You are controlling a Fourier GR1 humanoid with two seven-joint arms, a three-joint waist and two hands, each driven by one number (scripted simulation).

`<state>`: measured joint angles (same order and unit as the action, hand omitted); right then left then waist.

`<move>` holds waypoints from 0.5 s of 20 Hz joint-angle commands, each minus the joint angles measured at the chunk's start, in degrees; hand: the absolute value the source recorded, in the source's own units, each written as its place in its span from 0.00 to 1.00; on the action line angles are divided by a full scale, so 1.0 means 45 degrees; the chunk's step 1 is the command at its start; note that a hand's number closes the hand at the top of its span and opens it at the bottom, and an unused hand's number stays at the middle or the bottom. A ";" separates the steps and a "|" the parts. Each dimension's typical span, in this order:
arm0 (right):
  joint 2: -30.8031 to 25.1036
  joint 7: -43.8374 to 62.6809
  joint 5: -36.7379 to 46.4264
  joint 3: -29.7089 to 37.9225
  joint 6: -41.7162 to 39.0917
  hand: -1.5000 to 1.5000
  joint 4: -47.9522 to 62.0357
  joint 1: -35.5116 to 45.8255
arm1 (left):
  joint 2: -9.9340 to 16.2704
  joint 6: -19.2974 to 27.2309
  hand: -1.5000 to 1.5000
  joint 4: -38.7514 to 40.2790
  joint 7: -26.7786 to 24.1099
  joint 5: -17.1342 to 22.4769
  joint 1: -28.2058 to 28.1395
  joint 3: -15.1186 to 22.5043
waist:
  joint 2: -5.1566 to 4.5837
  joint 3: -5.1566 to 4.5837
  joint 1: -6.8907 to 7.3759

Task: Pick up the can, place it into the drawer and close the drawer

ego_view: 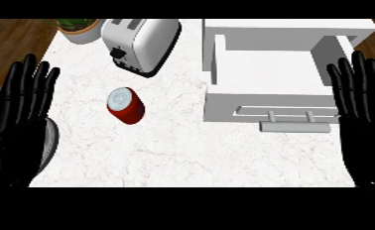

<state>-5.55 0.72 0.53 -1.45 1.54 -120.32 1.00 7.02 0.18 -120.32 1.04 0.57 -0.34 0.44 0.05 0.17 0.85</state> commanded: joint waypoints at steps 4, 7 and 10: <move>-0.0006 -0.0038 -0.0552 0.0530 -0.0145 0.00 0.0133 -0.0044 | -0.1498 0.3042 0.00 -0.0338 0.0693 -0.3094 0.0046 0.0592 | 0.0002 -0.0019 -0.0190; 0.0180 0.1323 -0.0258 0.0956 0.0572 0.00 0.0968 -0.1106 | -0.1529 0.4983 0.00 0.0781 0.2451 -0.2264 -0.1253 -0.0798 | -0.0198 -0.0042 0.0024; 0.0139 0.1857 -0.0280 0.0767 0.0474 0.00 0.0938 -0.1129 | -0.1545 0.6754 0.00 0.0539 0.3986 -0.3163 -0.1211 0.0428 | -0.0024 -0.0014 -0.0187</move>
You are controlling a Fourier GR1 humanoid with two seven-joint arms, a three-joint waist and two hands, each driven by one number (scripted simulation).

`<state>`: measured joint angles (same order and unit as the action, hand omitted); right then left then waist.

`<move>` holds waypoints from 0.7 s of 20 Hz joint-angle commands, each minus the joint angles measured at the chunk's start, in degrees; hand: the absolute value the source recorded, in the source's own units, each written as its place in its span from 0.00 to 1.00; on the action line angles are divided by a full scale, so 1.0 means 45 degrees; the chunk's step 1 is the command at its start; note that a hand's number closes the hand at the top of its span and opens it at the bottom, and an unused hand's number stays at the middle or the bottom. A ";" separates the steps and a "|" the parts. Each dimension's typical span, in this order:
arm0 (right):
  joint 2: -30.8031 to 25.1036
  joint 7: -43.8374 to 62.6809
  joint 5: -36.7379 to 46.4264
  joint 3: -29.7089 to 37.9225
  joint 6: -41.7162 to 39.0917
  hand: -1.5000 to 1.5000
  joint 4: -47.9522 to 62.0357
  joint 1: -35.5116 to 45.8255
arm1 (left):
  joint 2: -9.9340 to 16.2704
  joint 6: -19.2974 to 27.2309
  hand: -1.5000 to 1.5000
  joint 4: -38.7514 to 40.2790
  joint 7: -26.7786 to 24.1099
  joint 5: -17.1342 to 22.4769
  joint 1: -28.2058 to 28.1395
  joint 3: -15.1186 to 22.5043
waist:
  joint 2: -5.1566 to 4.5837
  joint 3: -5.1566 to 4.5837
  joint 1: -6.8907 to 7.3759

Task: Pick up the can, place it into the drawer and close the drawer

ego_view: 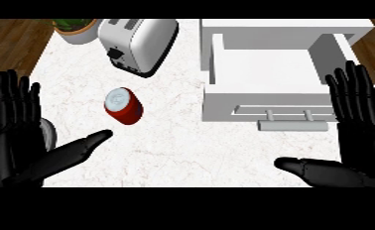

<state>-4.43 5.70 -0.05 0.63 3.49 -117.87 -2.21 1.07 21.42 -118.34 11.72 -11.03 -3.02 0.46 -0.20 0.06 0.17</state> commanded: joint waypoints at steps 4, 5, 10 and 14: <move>0.0043 0.1281 -0.0029 0.0370 0.0398 0.00 0.0038 -0.0296 | -0.0232 0.4137 0.00 -0.0303 0.3909 -0.2922 0.0195 0.2403 | 0.0058 0.0004 -0.0105; -0.0061 0.1908 0.0009 0.0439 0.0531 0.00 -0.0652 -0.0100 | -0.0233 0.4037 0.00 -0.0599 0.4038 -0.3098 -0.0214 0.2619 | 0.0066 -0.0006 -0.0065; -0.0108 0.1698 -0.0182 0.0610 0.0058 0.00 -0.0752 -0.0687 | -0.0236 0.4295 0.00 -0.0244 0.5501 -0.4255 0.1397 0.2811 | 0.0050 -0.0010 -0.0075; -0.0219 0.0187 -0.0839 0.1456 -0.0628 0.00 0.0038 -0.1288 | -0.0237 0.3621 0.00 -0.0735 0.4976 -0.3516 0.0588 0.2366 | 0.0057 -0.0010 -0.0057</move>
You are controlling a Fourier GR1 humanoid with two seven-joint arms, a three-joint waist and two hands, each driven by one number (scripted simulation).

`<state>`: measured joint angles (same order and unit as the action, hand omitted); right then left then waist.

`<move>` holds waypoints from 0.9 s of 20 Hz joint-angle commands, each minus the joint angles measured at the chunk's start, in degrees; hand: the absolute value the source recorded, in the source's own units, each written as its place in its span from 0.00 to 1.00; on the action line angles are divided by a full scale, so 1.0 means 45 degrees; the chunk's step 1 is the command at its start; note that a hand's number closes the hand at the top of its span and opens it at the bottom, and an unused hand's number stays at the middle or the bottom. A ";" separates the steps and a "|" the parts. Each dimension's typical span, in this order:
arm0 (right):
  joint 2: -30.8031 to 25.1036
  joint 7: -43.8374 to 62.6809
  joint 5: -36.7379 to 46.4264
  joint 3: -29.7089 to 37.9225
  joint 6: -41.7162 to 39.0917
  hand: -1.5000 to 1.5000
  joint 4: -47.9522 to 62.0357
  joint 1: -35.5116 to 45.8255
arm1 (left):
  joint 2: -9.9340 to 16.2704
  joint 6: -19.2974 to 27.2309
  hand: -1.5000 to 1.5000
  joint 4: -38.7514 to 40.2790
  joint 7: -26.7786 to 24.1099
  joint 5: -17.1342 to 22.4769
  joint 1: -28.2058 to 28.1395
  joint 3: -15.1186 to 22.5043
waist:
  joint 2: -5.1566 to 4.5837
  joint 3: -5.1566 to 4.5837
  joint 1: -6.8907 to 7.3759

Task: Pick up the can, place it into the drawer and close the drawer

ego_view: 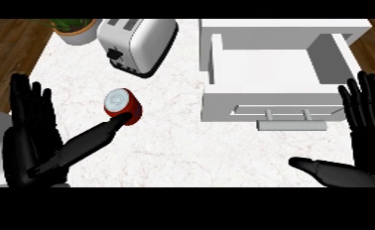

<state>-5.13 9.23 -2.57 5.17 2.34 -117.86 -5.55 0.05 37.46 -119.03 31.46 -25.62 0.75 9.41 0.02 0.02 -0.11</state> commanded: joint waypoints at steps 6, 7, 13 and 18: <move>-0.0283 0.0013 -0.1042 0.1047 -0.0760 0.00 -0.0835 -0.0921 | -0.0011 0.0972 0.00 0.2400 -0.1527 0.1286 0.0069 0.0179 | 0.0002 -0.0008 -0.0041; 0.0147 -0.0491 -0.0477 0.0418 -0.0767 0.00 -0.0860 -0.1393 | -0.0011 0.1887 0.00 0.2831 -0.0422 0.0200 0.0987 0.0942 | 0.0003 -0.0003 -0.0056; -0.0155 -0.0315 -0.0842 0.1071 -0.0956 0.00 -0.0219 -0.0462 | -0.0011 0.1990 0.00 0.5052 -0.2762 0.2301 0.1209 0.0125 | -0.0009 -0.0007 -0.0033; -0.0014 0.0325 -0.0243 0.0801 -0.0548 0.00 -0.0746 -0.0213 | -0.0011 0.2424 0.00 0.7061 -0.5308 0.4526 0.1186 0.0063 | -0.0013 -0.0012 -0.0029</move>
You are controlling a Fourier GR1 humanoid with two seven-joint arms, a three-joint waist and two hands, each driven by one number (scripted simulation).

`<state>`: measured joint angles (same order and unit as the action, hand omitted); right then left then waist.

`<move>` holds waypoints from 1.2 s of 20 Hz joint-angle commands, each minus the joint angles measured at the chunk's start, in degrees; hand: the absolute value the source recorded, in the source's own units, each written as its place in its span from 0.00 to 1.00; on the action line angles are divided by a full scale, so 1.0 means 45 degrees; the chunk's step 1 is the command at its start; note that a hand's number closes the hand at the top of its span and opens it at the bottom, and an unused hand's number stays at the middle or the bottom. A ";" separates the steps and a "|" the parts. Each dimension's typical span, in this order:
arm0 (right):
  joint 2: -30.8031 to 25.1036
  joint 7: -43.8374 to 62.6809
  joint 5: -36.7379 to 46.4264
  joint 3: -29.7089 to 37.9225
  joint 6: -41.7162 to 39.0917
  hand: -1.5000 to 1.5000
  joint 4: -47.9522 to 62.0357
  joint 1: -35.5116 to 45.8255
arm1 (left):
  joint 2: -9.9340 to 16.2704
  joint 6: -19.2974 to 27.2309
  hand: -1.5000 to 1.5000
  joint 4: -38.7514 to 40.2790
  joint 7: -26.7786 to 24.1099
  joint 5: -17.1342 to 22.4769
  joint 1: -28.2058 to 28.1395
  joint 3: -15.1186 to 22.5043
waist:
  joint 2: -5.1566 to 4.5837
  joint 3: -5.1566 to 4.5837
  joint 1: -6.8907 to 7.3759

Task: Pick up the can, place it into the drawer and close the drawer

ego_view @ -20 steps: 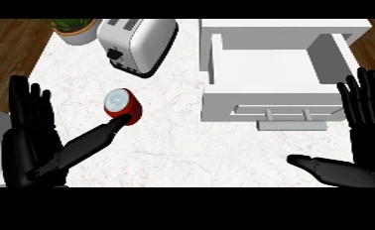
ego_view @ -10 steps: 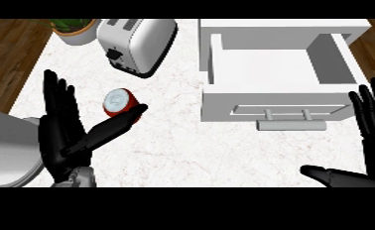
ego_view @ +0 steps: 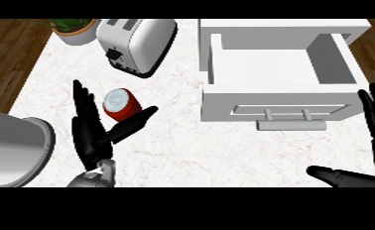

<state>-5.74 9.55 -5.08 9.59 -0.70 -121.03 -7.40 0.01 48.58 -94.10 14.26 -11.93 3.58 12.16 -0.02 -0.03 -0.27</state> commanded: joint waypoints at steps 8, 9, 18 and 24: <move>-0.0656 0.0872 -0.1664 0.1770 -0.0723 0.00 -0.0888 -0.0349 | -0.0002 0.0330 0.00 0.3212 -0.4837 0.3725 -0.0586 -0.0626 | 0.0006 -0.0002 -0.0014; -0.0453 0.1272 -0.0732 0.1042 -0.0268 0.00 -0.0521 0.0527 | -0.0002 0.0965 0.00 0.3921 -0.4096 0.3493 0.0807 -0.0523 | 0.0000 0.0002 0.0016; 0.0291 0.1425 0.0060 0.0423 -0.0142 0.00 -0.1555 0.0007 | -0.0002 -0.0365 0.00 0.6974 -0.7611 0.6346 0.1119 -0.1753 | -0.0005 -0.0001 0.0006; -0.0059 0.1409 -0.0869 0.1433 -0.0893 0.00 -0.1747 -0.0508 | -0.0002 -0.1488 0.00 0.8839 -0.9572 0.7913 0.1576 -0.2712 | -0.0001 0.0001 -0.0020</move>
<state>-5.36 14.95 -7.10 13.89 -3.73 -128.10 -9.28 0.00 45.16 -59.69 -24.10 19.60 8.75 3.48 -0.03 -0.04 -0.33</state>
